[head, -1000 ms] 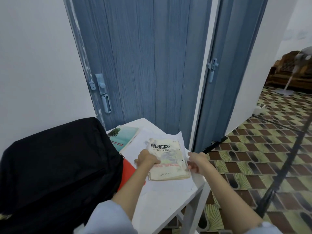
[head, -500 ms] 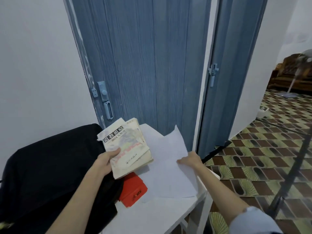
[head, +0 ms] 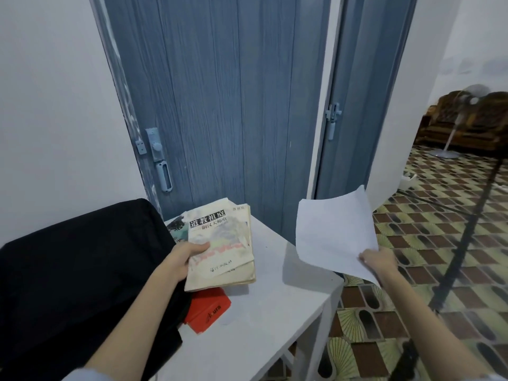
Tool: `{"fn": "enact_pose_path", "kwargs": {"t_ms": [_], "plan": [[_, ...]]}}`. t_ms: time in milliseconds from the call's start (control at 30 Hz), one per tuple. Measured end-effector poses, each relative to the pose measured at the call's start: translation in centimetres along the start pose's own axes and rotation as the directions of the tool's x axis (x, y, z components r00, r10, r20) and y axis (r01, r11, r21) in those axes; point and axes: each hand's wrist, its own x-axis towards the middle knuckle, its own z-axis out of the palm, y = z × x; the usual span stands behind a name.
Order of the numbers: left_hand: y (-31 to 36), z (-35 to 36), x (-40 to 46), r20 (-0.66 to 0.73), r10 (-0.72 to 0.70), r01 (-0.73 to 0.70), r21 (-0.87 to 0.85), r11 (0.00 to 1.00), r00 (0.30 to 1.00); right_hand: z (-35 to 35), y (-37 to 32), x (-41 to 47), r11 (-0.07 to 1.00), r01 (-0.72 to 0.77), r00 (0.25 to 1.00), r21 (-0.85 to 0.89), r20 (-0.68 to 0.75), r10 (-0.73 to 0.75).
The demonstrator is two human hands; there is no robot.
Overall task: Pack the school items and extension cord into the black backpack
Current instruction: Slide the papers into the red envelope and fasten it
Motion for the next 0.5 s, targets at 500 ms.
{"fn": "enact_pose_path", "kwargs": {"t_ms": [500], "plan": [[2.6, -6.9, -5.2, -0.168, 0.113, -0.164, -0.326, 0.931, 0.979, 13.0, -6.6, -6.3, 0.846, 0.439, 0.818, -0.303, 0.524, -0.237]]}}
